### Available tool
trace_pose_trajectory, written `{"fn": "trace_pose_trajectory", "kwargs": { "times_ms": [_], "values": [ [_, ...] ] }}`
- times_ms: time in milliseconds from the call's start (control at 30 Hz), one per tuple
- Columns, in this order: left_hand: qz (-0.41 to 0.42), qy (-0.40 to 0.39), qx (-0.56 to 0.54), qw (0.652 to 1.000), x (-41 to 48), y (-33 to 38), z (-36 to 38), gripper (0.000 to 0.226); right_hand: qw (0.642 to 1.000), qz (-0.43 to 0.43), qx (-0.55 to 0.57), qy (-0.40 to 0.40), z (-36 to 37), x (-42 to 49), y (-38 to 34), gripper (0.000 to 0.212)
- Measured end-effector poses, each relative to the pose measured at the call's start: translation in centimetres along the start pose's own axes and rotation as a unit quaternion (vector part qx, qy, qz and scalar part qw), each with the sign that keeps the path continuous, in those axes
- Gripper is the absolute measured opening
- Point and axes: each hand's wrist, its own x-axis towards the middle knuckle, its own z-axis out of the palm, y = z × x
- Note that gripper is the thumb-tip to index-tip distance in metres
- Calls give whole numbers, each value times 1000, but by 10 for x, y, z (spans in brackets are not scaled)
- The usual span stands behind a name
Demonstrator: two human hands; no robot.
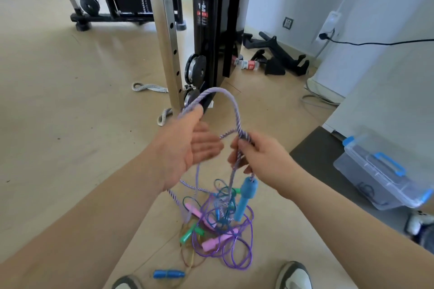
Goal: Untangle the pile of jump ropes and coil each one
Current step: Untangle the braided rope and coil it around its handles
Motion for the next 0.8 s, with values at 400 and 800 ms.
{"fn": "trace_pose_trajectory", "kwargs": {
  "times_ms": [400, 800],
  "values": [
    [245, -54, 496, 832, -5, -38, 3, 20, 986, -62, 138, 76, -19, -13, -38, 26],
    [103, -54, -232, 966, -14, 20, 3, 23, 979, -29, -169, -108, -1, -6, 9, 21]
  ]
}}
